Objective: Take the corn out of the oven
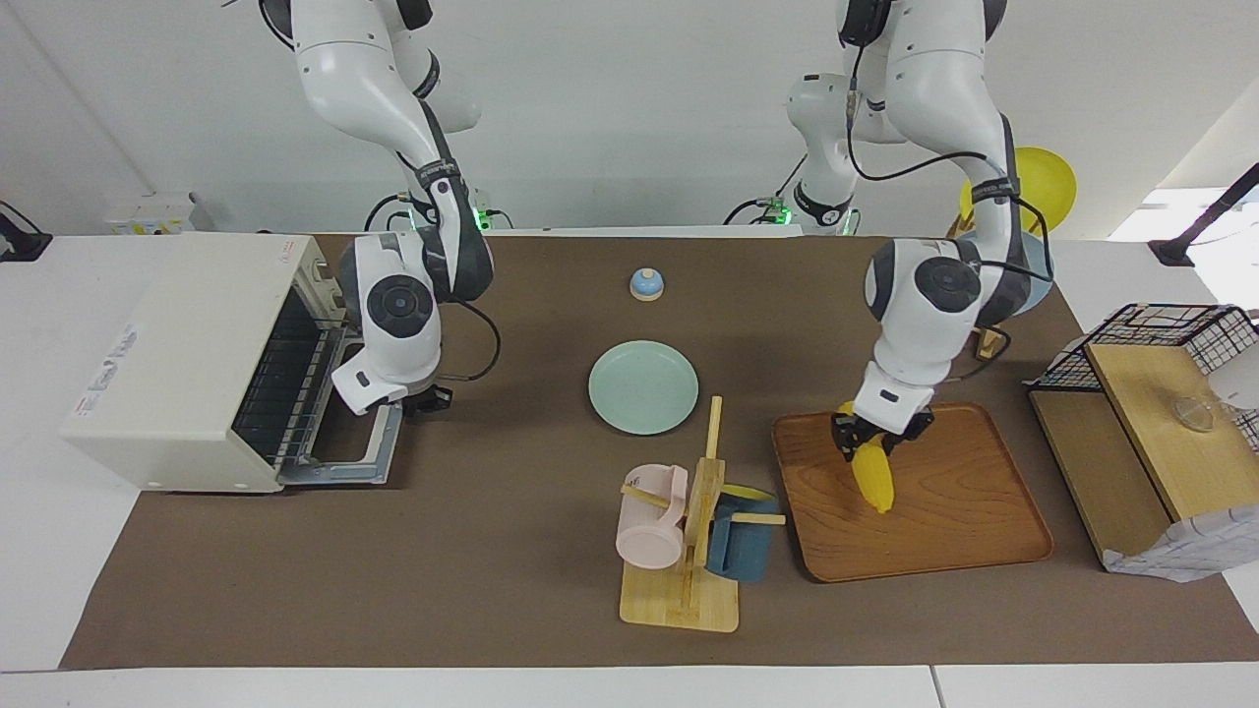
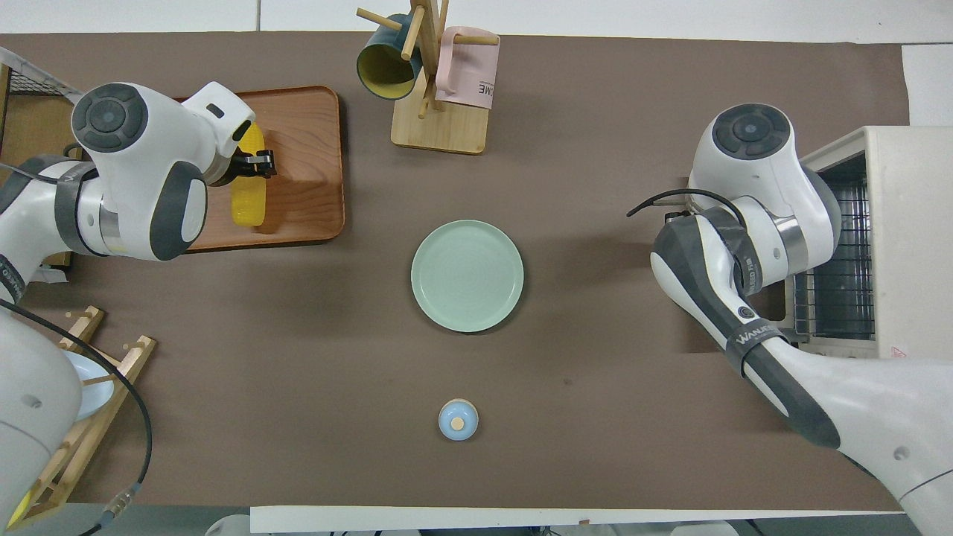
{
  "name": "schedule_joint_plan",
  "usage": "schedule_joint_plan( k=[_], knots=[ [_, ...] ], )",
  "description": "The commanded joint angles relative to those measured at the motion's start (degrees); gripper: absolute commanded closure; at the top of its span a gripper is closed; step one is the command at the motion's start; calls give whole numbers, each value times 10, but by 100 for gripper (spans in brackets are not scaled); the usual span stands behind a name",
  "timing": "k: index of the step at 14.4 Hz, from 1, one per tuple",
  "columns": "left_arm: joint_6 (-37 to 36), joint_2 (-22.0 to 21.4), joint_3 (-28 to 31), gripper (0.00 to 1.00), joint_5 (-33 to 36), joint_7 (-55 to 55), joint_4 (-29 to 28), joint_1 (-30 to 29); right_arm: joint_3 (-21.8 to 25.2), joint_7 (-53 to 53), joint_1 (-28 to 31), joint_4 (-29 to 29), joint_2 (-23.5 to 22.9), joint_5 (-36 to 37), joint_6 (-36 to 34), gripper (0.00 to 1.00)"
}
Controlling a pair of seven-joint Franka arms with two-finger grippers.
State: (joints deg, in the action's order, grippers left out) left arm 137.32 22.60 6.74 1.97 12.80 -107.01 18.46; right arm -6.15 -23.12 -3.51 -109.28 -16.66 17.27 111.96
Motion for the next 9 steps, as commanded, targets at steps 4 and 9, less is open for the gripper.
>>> schedule_joint_plan(
  k=[4,9],
  knots=[
    [-54,-45,-1,0,34,-37,36,-38,5,111,65,25,71,11,-73,100],
    [-245,-168,-1,0,30,-62,45,-57,6,177,102,25,116,-22,-107,100]
  ],
)
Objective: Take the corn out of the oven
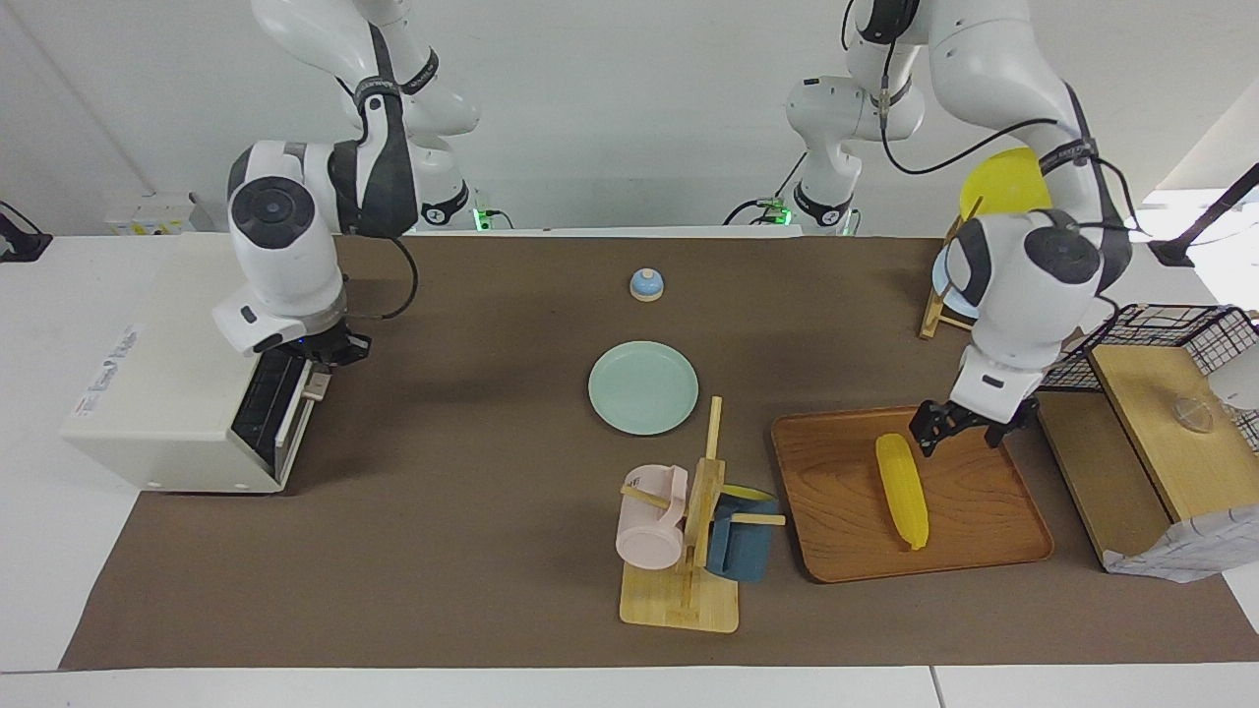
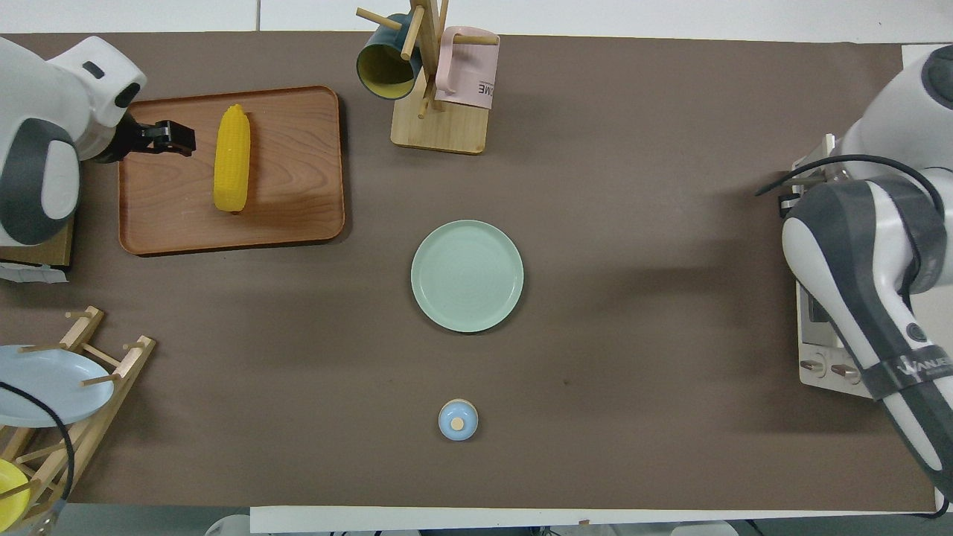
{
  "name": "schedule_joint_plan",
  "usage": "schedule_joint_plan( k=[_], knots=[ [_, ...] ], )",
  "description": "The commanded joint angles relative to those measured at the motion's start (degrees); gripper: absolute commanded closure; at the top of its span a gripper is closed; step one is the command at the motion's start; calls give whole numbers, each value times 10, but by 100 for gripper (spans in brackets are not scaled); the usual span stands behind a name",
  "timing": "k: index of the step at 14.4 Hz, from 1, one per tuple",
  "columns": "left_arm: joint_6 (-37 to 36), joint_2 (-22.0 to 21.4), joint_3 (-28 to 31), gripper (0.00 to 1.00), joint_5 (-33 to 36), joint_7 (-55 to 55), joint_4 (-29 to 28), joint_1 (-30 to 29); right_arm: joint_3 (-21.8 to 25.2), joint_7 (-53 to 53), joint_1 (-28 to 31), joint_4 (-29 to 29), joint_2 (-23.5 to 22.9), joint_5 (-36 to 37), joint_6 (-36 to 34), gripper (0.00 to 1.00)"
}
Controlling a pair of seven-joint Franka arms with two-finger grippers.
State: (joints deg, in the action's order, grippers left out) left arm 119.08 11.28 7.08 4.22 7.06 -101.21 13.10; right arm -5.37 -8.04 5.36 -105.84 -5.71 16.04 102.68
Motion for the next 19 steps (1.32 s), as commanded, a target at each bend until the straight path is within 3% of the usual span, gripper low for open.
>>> schedule_joint_plan(
  k=[1,2,3,5,6,7,8,12,19],
  knots=[
    [-103,-80,-5,0,8,-3,-12,-1,-2,33,16,-9,14,-15,-16,99],
    [-146,-102,-6,0,6,0,-8,2,-2,33,17,-9,22,-31,-20,98],
    [-197,-118,-8,0,0,-1,14,0,-2,31,17,0,29,-56,-31,86],
    [-301,-125,-8,0,-22,-9,81,-2,-3,28,11,65,30,-88,-107,57],
    [-334,-121,-7,0,-26,-26,110,1,-3,29,11,91,32,-90,-147,35],
    [-353,-119,-7,0,-26,-41,129,3,-3,32,11,105,41,-90,-173,6],
    [-358,-119,-8,0,-26,-45,134,4,-4,32,12,109,56,-95,-184,0],
    [-371,-126,-11,0,-26,-51,134,4,-2,34,15,119,101,-136,-207,0],
    [-374,-130,-6,0,-42,-76,133,-1,-1,41,23,157,78,-152,-174,0]
  ],
)
